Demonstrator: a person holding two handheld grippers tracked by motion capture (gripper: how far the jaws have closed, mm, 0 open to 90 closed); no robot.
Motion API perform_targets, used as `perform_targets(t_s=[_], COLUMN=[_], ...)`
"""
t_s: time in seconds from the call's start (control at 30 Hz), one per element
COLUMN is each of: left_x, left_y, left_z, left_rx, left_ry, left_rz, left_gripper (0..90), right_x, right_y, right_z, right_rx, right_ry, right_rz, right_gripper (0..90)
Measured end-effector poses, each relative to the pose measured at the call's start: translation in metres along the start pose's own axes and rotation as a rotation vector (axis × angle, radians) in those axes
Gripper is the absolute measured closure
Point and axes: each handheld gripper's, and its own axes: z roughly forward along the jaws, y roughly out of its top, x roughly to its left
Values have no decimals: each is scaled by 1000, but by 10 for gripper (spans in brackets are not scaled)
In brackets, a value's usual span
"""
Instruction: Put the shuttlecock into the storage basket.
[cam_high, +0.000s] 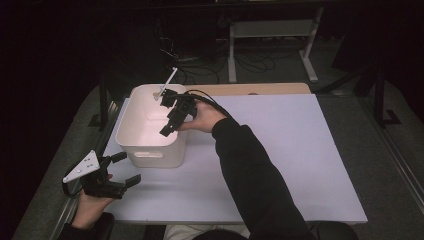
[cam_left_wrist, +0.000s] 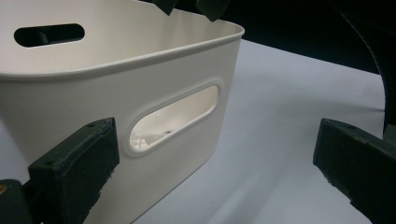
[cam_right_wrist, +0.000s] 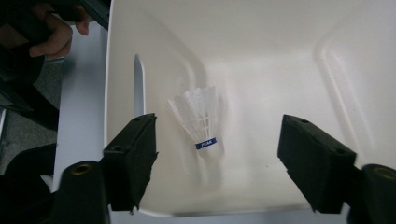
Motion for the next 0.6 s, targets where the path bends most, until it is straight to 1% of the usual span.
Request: perform_targets(t_s=[0.1, 0.23, 0.27, 0.33, 0.5, 0.6], left_x=[0, 0, 0, 0, 0, 0], left_y=[0, 0, 0, 0, 0, 0], left_z=[0, 0, 0, 0, 0, 0], left_rx=[-1, 0, 0, 0, -1, 0], left_ry=[2, 1, 2, 3, 7, 10], left_rz=[-2, -1, -1, -1, -2, -3], left_gripper=[2, 1, 2, 2, 2, 2], right_x=[0, -1, -1, -1, 1, 0], right_y=[-1, -4, -4, -5, -9, -12], right_z=[-4, -11, -13, -18, -28, -33], right_rx=[-8, -37, -44, -61, -79, -86], right_ry=[-12, -28, -34, -41, -80, -93], right_rz=[11, 11, 13, 3, -1, 0], right_gripper=[197, 137, 134, 117, 3, 0])
